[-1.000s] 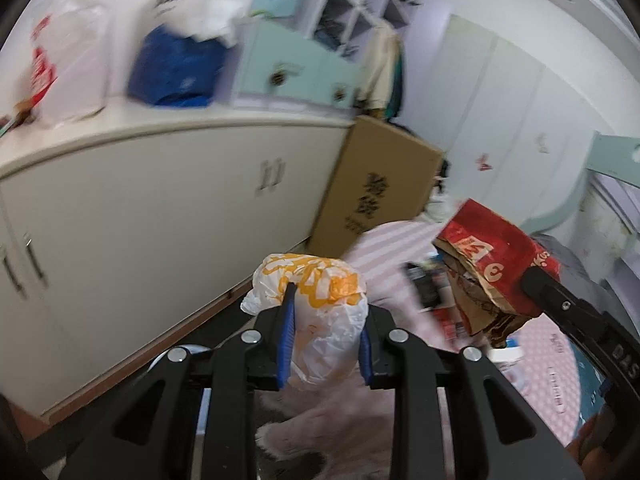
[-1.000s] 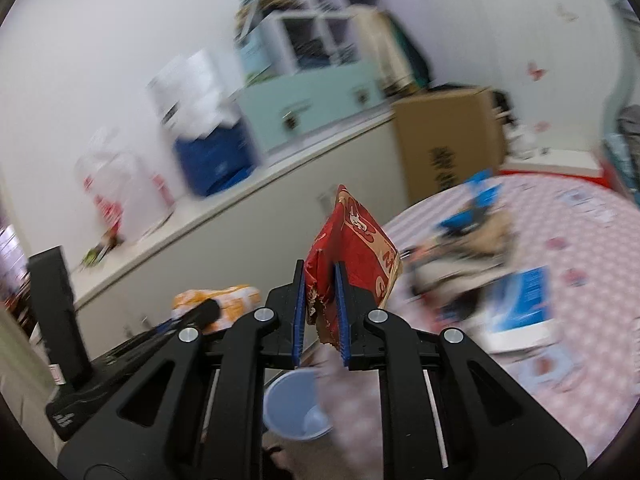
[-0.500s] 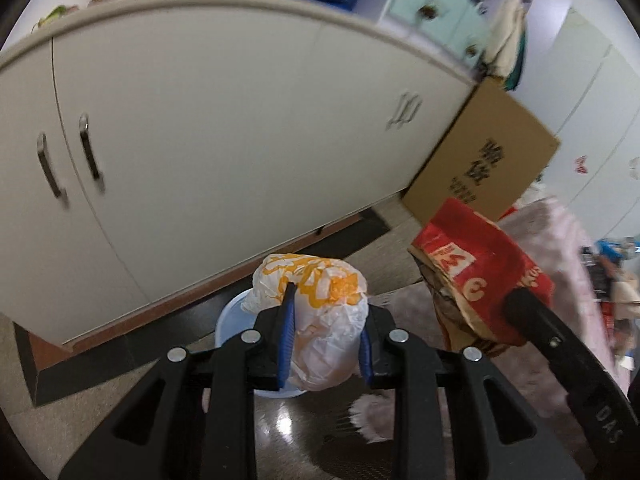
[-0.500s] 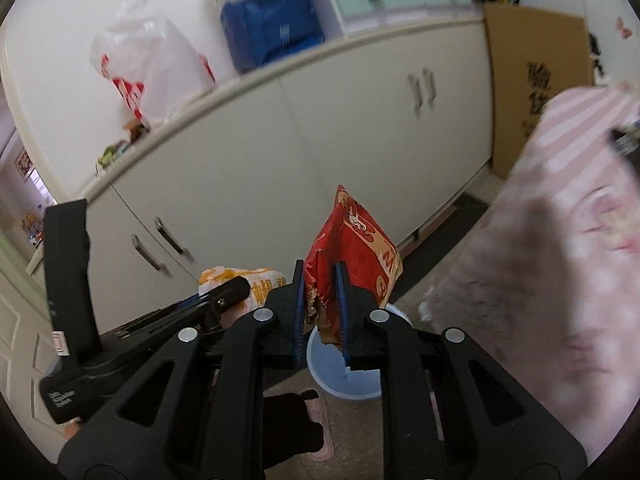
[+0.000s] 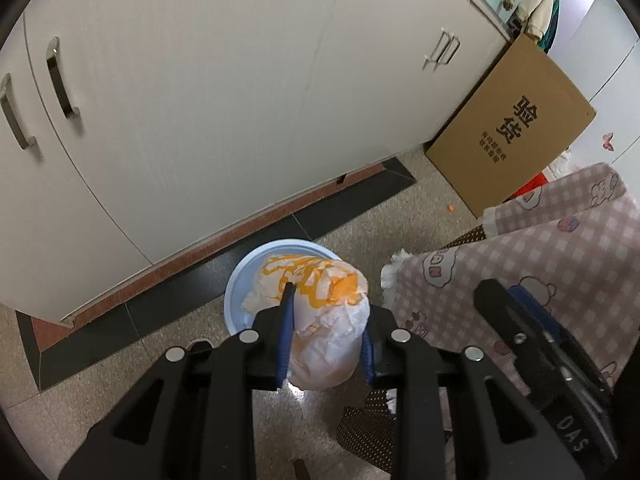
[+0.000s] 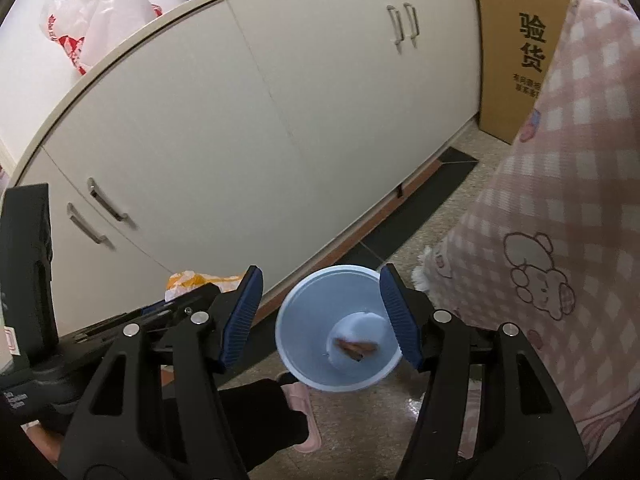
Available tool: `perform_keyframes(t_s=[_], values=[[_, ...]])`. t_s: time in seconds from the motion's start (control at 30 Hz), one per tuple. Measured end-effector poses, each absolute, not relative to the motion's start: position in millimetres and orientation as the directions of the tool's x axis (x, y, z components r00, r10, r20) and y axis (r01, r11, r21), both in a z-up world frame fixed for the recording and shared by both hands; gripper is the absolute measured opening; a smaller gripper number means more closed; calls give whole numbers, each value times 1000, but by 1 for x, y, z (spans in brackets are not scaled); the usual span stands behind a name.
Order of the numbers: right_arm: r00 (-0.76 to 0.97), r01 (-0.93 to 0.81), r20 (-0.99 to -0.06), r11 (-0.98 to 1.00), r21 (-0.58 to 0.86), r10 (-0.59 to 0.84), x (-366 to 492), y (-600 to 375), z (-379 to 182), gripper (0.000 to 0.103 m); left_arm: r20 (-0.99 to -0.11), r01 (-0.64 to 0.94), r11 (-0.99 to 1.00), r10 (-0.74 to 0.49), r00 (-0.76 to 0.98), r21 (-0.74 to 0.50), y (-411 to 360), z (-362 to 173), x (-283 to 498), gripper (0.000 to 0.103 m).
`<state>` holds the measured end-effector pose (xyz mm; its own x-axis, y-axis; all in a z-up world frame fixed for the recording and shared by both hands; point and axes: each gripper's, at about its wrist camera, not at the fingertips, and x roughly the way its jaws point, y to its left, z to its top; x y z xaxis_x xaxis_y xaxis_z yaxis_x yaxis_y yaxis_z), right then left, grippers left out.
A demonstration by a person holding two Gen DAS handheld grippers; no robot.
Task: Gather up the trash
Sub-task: 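Carry both items to the blue wastebasket and open both tools to drop them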
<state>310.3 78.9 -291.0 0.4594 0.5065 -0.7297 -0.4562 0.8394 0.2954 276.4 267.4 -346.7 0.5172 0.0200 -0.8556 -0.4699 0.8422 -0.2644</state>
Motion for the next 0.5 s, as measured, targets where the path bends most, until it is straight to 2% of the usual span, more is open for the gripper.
perform_keyframes(t_s=[0.43,0.47,0.5], values=[[563,-411,-675,870,272,477,302,56,-281,63,-855,-450,852,4,519,-269,257,-353,289,31],[571,-406,-669,872,274,476,302,54,-280,63,-851,-451,850,5,525,-273,258,-352,289,37],[579,-402,-662,873,275,475,302,52,-279,64,-848,-453,848,6,529,-277,258,-351,288,51]])
